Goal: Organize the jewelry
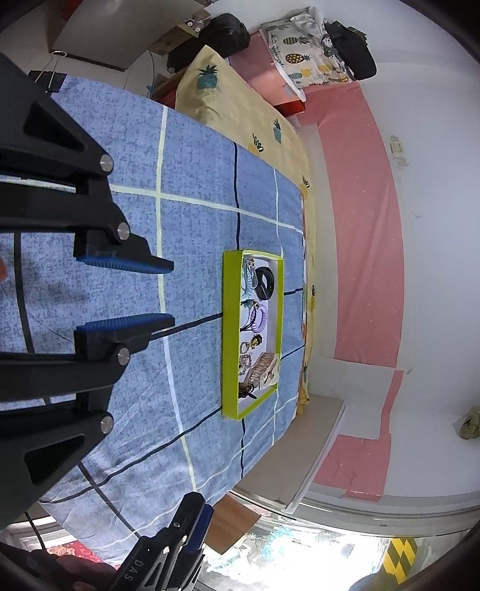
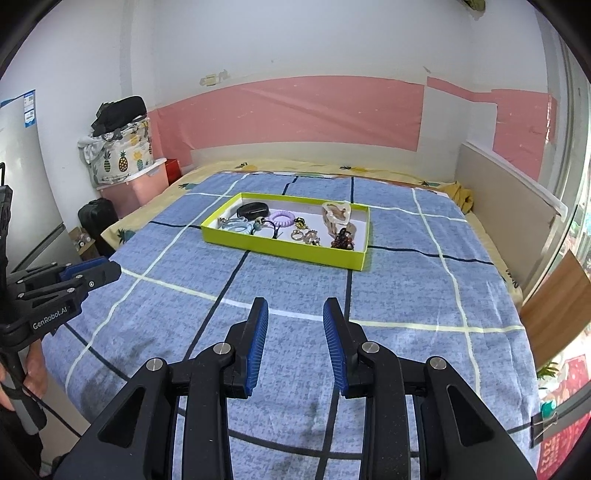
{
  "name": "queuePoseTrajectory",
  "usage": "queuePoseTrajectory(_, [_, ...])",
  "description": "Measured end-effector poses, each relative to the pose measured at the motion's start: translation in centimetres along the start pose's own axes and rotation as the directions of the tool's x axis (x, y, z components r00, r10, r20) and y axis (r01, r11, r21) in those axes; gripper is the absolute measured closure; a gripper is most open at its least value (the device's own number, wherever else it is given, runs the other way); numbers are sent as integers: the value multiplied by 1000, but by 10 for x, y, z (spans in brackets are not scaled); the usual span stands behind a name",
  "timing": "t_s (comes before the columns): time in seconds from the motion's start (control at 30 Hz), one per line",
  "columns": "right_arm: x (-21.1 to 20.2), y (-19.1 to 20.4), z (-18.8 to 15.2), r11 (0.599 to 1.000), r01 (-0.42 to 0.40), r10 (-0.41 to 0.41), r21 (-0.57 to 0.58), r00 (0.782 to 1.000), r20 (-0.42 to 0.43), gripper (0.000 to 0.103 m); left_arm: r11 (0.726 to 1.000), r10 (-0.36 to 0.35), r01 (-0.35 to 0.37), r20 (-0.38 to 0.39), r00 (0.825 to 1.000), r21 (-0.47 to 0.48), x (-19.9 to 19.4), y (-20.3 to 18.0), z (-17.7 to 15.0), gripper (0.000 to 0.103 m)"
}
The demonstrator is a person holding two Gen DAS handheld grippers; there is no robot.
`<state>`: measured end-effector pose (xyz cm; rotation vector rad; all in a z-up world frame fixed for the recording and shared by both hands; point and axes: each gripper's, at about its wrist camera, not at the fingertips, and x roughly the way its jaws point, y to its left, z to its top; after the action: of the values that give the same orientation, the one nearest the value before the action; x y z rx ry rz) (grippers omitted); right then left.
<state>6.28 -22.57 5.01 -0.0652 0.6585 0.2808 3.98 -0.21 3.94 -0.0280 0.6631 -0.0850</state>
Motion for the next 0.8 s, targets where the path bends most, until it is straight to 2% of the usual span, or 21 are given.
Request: queuePoseTrajectory(0.8, [0,0,1,1000,1,-1,0,1000,-11,71,1000,13,-13,-15,1000,-3,1,-1,1,80])
